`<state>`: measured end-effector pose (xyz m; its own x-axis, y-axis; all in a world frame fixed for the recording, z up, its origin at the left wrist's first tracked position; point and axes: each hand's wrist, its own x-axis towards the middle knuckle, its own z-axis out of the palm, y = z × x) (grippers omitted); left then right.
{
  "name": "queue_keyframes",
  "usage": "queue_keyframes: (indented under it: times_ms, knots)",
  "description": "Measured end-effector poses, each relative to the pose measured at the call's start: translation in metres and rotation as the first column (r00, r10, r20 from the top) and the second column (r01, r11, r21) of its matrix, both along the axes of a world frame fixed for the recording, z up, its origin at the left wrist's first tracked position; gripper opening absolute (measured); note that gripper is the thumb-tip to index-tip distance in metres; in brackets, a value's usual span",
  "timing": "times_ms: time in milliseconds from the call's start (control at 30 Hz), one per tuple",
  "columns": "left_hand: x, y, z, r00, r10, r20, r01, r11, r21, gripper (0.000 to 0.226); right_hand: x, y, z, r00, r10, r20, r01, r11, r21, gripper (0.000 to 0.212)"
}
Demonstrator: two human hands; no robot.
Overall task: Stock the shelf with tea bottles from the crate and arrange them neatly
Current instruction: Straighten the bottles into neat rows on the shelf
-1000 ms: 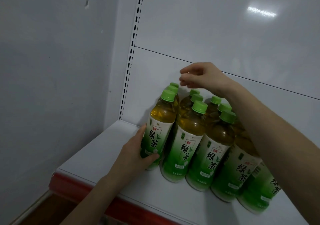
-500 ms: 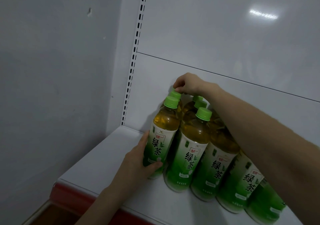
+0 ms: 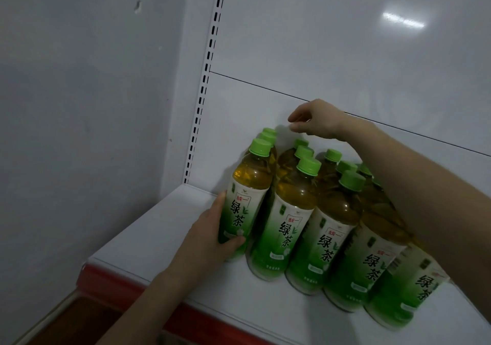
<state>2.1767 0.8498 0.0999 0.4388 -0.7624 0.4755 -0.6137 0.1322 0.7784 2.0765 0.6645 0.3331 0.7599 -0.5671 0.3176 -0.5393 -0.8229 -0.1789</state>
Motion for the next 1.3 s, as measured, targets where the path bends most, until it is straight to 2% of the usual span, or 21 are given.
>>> queue_keyframes:
  times_ms: [67, 133, 233, 333, 433, 567, 733, 1033, 1100, 1167, 1200, 1267, 1300]
  knots:
    - [-0.004, 0.003, 0.004, 0.971, 0.161, 0.177, -0.141, 0.983, -0.12, 0.081, -0.013, -0.005, 0.001, 0.999, -0.037, 0.018, 0.036, 0.999, 0.019, 0.028]
    - [-0.012, 0.006, 0.006, 0.902, 0.316, 0.294, -0.219, 0.922, -0.318, 0.065, -0.023, -0.009, 0.0, 0.997, -0.068, 0.019, 0.067, 0.996, 0.053, 0.029]
    - [-0.027, 0.005, 0.006, 0.865, 0.326, 0.382, -0.146, 0.891, -0.43, 0.047, -0.027, -0.011, -0.007, 0.996, -0.086, -0.024, 0.089, 0.99, 0.11, 0.032]
    - [-0.042, -0.001, 0.004, 0.874, 0.216, 0.436, -0.058, 0.936, -0.347, 0.048, -0.022, -0.011, -0.014, 0.992, -0.08, -0.095, 0.092, 0.987, 0.135, 0.034]
    - [-0.051, -0.008, 0.001, 0.89, 0.175, 0.42, -0.061, 0.961, -0.271, 0.058, -0.016, -0.014, -0.019, 0.984, -0.076, -0.16, 0.091, 0.992, 0.085, 0.034]
    - [-0.053, -0.011, -0.003, 0.899, 0.143, 0.413, -0.031, 0.964, -0.265, 0.061, -0.015, -0.017, -0.017, 0.984, -0.086, -0.153, 0.093, 0.995, 0.042, 0.031]
    - [-0.056, -0.012, -0.005, 0.899, 0.156, 0.408, -0.05, 0.965, -0.258, 0.064, -0.011, -0.017, -0.013, 0.98, -0.089, -0.178, 0.102, 0.993, 0.064, 0.031]
    - [-0.054, -0.016, -0.01, 0.913, 0.149, 0.38, -0.042, 0.96, -0.276, 0.066, -0.014, -0.013, -0.018, 0.976, -0.121, -0.181, 0.124, 0.992, 0.004, 0.04]
    - [-0.054, -0.016, -0.011, 0.916, 0.146, 0.374, -0.038, 0.959, -0.281, 0.066, -0.023, -0.007, -0.015, 0.991, -0.081, -0.104, 0.085, 0.996, 0.027, 0.043]
    - [-0.053, -0.017, -0.011, 0.919, 0.144, 0.366, -0.035, 0.957, -0.288, 0.066, -0.034, 0.003, -0.009, 1.0, -0.015, 0.024, 0.012, 0.995, 0.097, 0.037]
    - [-0.053, -0.017, -0.012, 0.92, 0.144, 0.364, -0.035, 0.956, -0.29, 0.066, -0.039, 0.007, -0.007, 0.999, 0.017, 0.04, -0.023, 0.988, 0.151, 0.034]
    - [-0.053, -0.018, -0.013, 0.917, 0.147, 0.372, -0.035, 0.956, -0.291, 0.066, -0.046, 0.016, -0.006, 0.996, 0.069, -0.052, -0.054, 0.97, 0.238, 0.033]
    - [-0.053, -0.018, -0.014, 0.915, 0.149, 0.374, -0.037, 0.956, -0.29, 0.066, -0.047, 0.019, -0.009, 0.989, 0.076, -0.123, -0.047, 0.972, 0.228, 0.034]
